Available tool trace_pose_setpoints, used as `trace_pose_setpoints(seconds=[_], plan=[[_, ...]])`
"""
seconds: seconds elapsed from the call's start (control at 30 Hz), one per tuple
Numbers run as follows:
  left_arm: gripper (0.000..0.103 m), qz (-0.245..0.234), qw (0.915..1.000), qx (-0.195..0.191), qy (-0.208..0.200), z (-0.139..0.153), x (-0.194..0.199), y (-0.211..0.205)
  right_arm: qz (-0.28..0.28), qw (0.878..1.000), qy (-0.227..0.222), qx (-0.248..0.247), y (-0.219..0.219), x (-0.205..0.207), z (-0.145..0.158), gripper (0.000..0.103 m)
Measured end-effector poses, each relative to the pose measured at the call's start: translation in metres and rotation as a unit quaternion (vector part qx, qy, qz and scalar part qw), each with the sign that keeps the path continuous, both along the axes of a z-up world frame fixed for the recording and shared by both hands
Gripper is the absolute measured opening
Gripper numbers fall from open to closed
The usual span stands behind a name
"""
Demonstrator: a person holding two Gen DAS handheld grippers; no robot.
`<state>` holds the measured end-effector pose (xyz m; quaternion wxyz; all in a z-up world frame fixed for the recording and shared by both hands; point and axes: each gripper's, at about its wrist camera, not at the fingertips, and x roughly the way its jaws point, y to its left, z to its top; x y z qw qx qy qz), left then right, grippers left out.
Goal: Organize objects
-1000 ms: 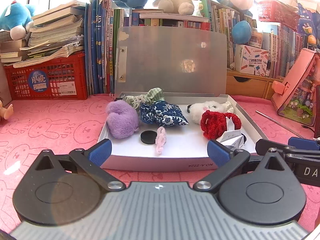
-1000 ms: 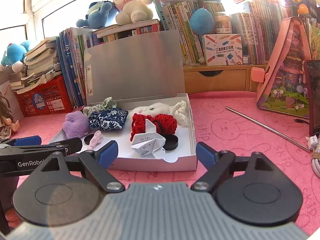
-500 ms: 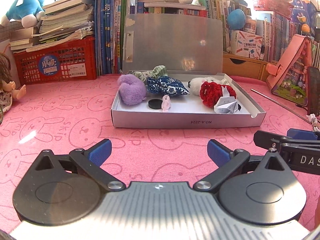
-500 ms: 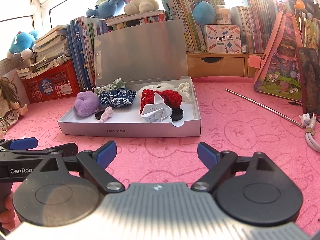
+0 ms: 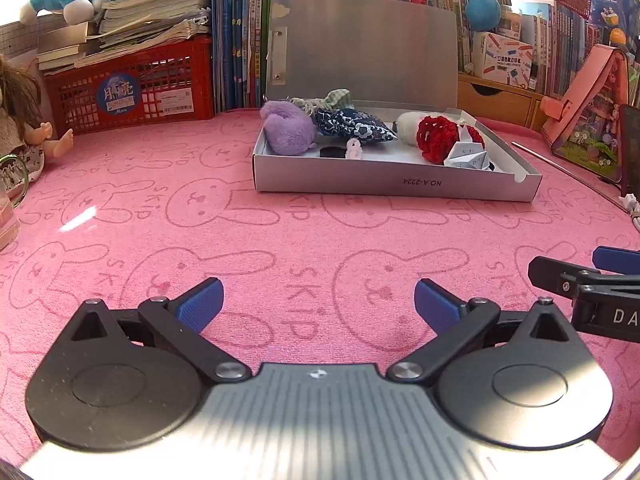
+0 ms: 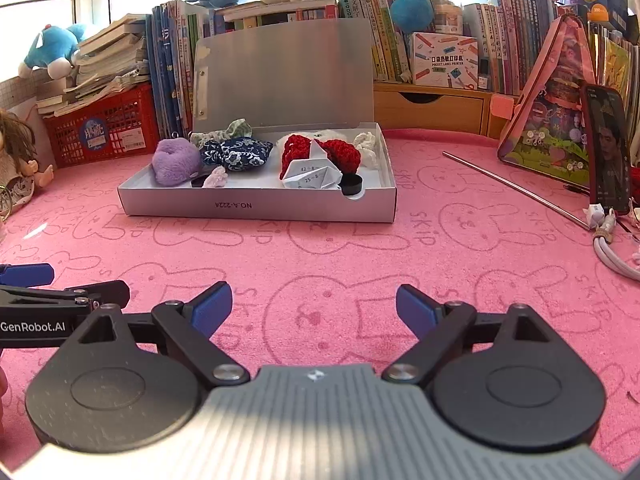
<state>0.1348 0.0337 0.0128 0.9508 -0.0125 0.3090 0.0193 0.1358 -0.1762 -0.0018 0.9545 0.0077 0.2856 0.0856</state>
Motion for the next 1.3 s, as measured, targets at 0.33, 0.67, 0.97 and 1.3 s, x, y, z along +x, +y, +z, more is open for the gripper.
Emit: trace_pose_setpoints(seconds=[0.33,0.67,0.97,1.3], plan=[[0.103,0.011,0.9998,0.01,0.014,-0.008,0.002,0.0,-0.015,0.999,0.042,-0.022,0.004,0.009,-0.011,0.096],[0.103,0.012,0.9998,0.008,0.014,-0.009,0.002,-0.001,-0.026,0.998,0.049,-0.032,0.005,0.011,-0.013,0.103],[0.103,0.012,0.9998,0.008,0.014,-0.009,0.001,-0.001,-0.026,0.998,0.049,-0.031,0.005,0.011,-0.013,0.103],[0.103,0.012,0.9998,0.008,0.014,-0.009,0.001,-0.001,-0.026,0.998,0.049,-0.031,0.005,0.011,-0.013,0.103]])
